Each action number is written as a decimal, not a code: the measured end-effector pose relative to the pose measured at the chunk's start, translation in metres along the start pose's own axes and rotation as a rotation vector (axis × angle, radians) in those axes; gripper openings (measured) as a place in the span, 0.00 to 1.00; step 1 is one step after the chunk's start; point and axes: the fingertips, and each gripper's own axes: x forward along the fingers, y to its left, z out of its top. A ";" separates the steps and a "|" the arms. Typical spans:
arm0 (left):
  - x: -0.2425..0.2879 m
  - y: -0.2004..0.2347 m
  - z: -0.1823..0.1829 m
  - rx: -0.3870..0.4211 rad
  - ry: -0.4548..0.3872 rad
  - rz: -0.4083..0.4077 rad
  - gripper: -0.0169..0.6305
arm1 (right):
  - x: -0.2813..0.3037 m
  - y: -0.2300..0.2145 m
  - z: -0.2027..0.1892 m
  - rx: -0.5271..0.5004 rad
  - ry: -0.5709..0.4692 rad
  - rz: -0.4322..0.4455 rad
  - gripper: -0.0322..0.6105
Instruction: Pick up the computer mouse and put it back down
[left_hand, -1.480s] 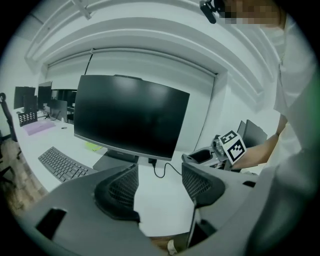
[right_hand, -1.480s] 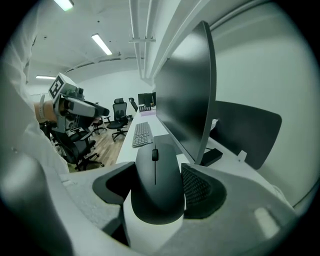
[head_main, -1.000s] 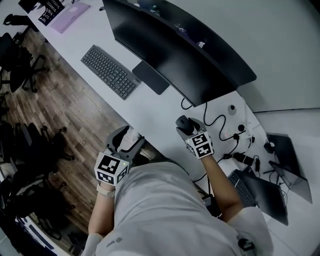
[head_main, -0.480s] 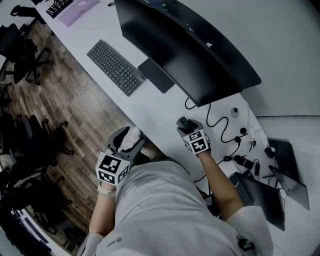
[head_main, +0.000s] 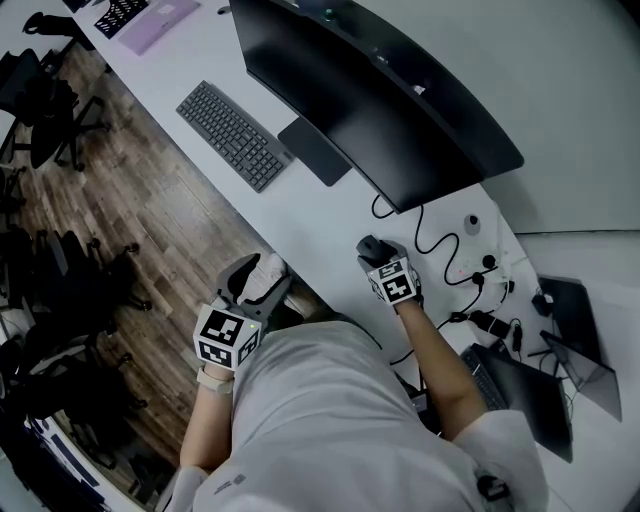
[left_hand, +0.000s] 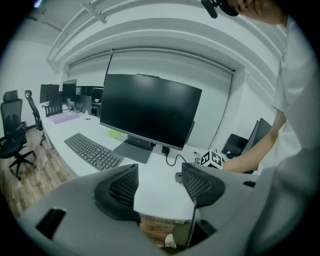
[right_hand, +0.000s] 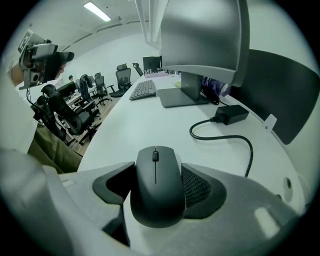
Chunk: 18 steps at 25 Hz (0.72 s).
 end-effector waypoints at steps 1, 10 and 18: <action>0.000 0.000 0.000 -0.001 0.001 0.000 0.44 | 0.000 0.001 0.000 0.002 0.006 0.000 0.50; -0.001 0.003 0.000 -0.002 0.003 0.005 0.44 | -0.001 -0.001 0.003 0.005 -0.009 -0.015 0.50; 0.002 0.006 0.000 0.010 0.007 -0.019 0.44 | -0.012 -0.003 0.019 0.008 -0.052 -0.038 0.50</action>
